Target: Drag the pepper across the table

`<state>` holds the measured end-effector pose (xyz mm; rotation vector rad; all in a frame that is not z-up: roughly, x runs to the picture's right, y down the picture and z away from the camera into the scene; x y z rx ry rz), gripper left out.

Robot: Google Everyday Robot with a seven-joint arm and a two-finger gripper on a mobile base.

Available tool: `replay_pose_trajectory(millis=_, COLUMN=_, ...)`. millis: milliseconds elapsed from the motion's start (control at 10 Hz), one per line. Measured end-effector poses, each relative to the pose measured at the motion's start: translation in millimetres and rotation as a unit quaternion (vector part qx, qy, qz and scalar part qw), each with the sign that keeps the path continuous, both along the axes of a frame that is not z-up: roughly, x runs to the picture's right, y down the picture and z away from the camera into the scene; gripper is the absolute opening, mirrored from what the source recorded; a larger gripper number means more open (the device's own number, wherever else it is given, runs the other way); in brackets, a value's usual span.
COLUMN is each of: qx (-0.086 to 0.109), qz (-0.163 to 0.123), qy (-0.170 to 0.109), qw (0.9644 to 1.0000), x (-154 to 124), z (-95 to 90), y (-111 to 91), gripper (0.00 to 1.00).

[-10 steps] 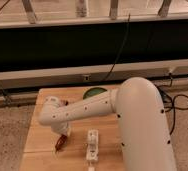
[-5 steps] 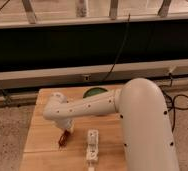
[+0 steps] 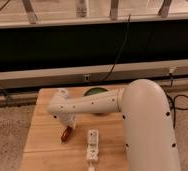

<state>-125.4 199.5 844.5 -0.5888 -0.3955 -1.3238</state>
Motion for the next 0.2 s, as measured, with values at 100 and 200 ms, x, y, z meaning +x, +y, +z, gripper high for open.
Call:
replay_pose_trajectory(millis=100, qx=0.0, qz=0.001, qy=0.001, qw=1.0, x=7.5, z=3.3, y=-7.0, gripper=0.01)
replay_pose_trajectory(millis=200, qx=0.001, qz=0.002, qy=0.002, qw=1.0, x=9.8, z=4.2, y=-8.6, gripper=0.01)
